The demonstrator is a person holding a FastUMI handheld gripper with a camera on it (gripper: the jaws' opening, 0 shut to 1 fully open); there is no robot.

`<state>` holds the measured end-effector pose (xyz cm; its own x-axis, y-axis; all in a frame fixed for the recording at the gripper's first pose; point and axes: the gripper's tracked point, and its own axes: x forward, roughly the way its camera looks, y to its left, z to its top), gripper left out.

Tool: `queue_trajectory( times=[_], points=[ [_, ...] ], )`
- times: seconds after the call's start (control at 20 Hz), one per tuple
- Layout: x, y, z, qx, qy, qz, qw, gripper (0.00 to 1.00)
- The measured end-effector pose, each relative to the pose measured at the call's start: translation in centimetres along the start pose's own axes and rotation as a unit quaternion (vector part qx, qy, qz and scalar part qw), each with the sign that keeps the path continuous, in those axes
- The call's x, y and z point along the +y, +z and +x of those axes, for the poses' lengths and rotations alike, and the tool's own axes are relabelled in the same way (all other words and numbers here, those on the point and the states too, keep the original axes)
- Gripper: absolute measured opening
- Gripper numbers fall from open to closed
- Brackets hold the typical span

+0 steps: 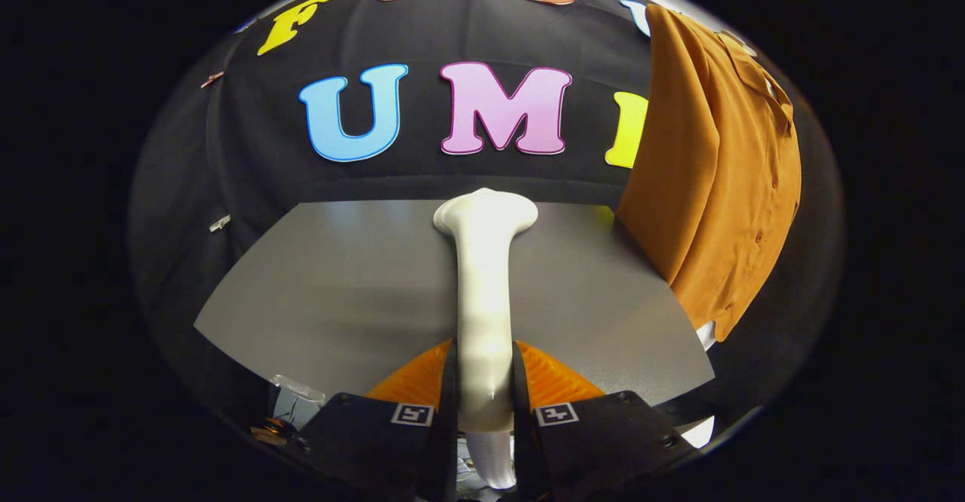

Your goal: Iron the clothes twice with a garment steamer, once on the left side and once on the right side.

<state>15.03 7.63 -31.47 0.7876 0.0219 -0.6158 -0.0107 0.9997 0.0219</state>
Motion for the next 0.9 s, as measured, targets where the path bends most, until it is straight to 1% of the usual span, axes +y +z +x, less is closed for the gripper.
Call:
queue_trajectory(
  times=[0.05,0.3,0.45,0.65,0.9],
  points=[
    [0.0,0.0,-0.2,-0.002,0.002,0.000,1.000,0.29],
    [-0.6,1.2,-3.8,-0.047,0.020,0.009,0.999,0.29],
    [-1.7,3.5,-7.2,-0.102,0.029,0.009,0.994,0.29],
    [-4.0,7.2,-12.6,-0.183,0.039,0.017,0.982,0.29],
    [-7.5,10.9,-18.5,-0.264,0.041,0.005,0.964,0.29]
  ],
)
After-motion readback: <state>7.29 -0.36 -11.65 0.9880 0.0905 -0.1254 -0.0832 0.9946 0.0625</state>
